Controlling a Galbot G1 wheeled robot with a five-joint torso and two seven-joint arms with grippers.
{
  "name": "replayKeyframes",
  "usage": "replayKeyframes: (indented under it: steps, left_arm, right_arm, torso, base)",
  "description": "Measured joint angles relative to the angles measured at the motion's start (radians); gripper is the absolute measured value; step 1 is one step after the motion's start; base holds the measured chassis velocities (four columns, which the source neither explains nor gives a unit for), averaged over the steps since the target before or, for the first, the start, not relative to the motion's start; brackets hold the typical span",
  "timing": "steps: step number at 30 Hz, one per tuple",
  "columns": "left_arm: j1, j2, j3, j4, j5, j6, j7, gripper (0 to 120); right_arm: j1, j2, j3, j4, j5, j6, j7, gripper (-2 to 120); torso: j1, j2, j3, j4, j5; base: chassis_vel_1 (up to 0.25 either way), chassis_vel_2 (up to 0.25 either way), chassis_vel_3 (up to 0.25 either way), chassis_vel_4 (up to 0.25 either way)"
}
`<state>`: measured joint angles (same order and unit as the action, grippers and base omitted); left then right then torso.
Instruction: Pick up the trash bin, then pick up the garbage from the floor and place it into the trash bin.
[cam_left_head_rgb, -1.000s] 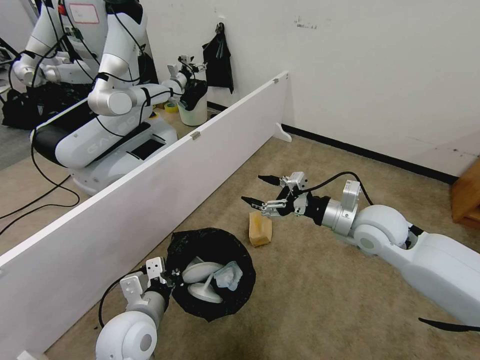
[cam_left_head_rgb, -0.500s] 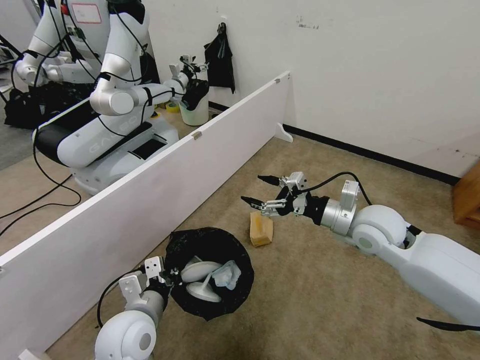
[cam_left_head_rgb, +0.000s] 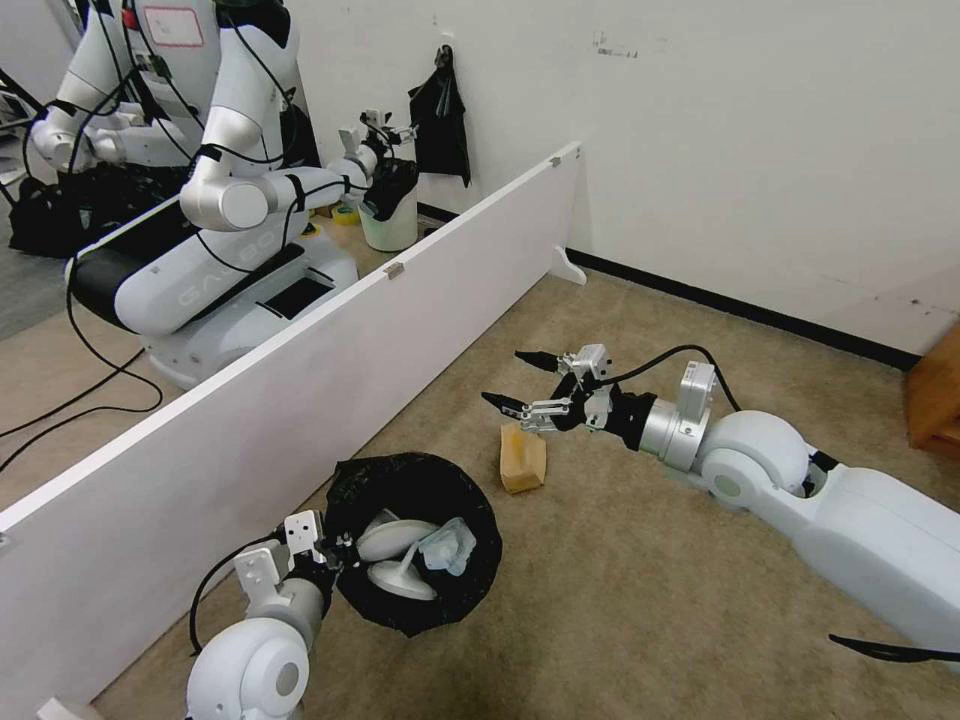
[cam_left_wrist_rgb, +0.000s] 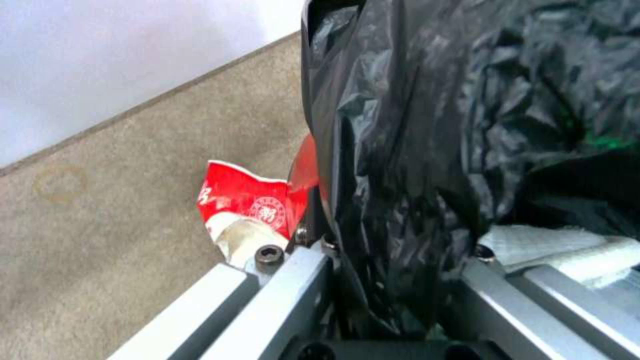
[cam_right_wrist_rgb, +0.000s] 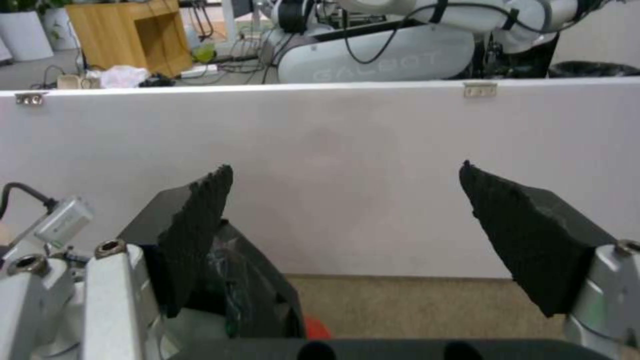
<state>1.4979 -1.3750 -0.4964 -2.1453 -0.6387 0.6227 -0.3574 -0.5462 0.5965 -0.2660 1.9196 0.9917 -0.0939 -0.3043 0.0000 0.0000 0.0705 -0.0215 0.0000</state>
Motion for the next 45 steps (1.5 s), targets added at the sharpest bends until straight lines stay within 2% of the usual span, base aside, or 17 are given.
replayKeyframes:
  steps: [4,6,7,9,10,12,14,19,28,38,45]
  left_arm:
    - [-0.017,0.007,-0.005,0.010,-0.011,-0.005,0.003,0]
    - [-0.025,0.035,0.004,0.016,-0.029,-0.008,0.003,0]
    - [-0.025,0.035,0.004,0.016,-0.029,-0.008,0.003,0]
    - [-0.035,0.072,0.023,0.028,-0.045,-0.010,0.004,0]
    - [-0.035,0.072,0.023,0.028,-0.045,-0.010,0.004,0]
    - [-0.045,0.117,0.040,0.047,-0.046,-0.016,0.004,0]
    - [-0.049,0.129,0.043,0.049,-0.051,-0.017,0.005,0]
    - [-0.050,0.132,0.036,0.049,-0.065,-0.019,0.003,0]
    - [-0.039,0.121,0.039,0.048,-0.071,-0.027,0.004,0]
    - [-0.038,0.117,0.041,0.043,-0.070,-0.026,0.008,0]
    - [-0.020,0.110,0.034,0.032,-0.018,-0.040,0.022,0]
  right_arm:
    - [0.027,0.012,-0.039,-0.027,0.009,-0.006,-0.003,88]
    - [0.054,0.035,-0.079,-0.054,0.006,-0.009,-0.012,88]
    - [0.054,0.035,-0.079,-0.054,0.006,-0.009,-0.012,88]
    - [0.070,0.067,-0.098,-0.083,-0.009,-0.009,-0.021,88]
    - [0.070,0.067,-0.098,-0.083,-0.009,-0.009,-0.021,88]
    - [0.072,0.106,-0.101,-0.117,-0.023,-0.009,-0.017,88]
    - [0.063,0.106,-0.098,-0.122,-0.027,-0.009,-0.011,88]
    - [0.041,0.059,-0.082,-0.111,-0.033,-0.008,-0.010,88]
    - [0.027,0.008,-0.072,-0.091,-0.031,-0.006,-0.011,88]
    - [0.018,0.001,-0.068,-0.081,-0.031,-0.005,-0.008,88]
    - [0.011,0.007,-0.066,-0.072,-0.038,-0.006,0.003,88]
  torso:
    - [0.000,0.000,0.000,0.0000,0.0000]
    - [0.000,0.000,0.000,0.0002,0.0001]
    - [0.000,0.000,0.000,0.0002,0.0001]
    - [0.000,0.000,0.000,0.0002,-0.0001]
    - [0.000,0.000,0.000,0.0002,-0.0001]
    - [0.000,0.000,0.000,0.0005,0.0001]
    - [0.000,0.000,0.000,0.0003,-0.0001]
    - [0.000,0.000,0.000,-0.0007,-0.0001]
    - [0.000,0.000,0.000,0.0000,0.0000]
    - [0.000,0.000,0.000,-0.0001,0.0001]
    - [0.000,0.000,0.000,-0.0001,0.0000]
  base:
    - [0.000,0.000,0.000,0.000]
    - [0.000,0.000,0.000,0.000]
    - [0.000,0.000,0.000,0.000]
    - [0.000,0.000,0.000,0.000]
    - [0.000,0.000,0.000,0.000]
    - [0.000,0.000,0.000,0.000]
    - [0.000,0.000,0.000,0.000]
    - [0.000,0.000,0.000,0.000]
    - [0.000,0.000,0.000,0.000]
    - [0.000,0.000,0.000,0.000]
    - [0.000,0.000,0.000,0.000]
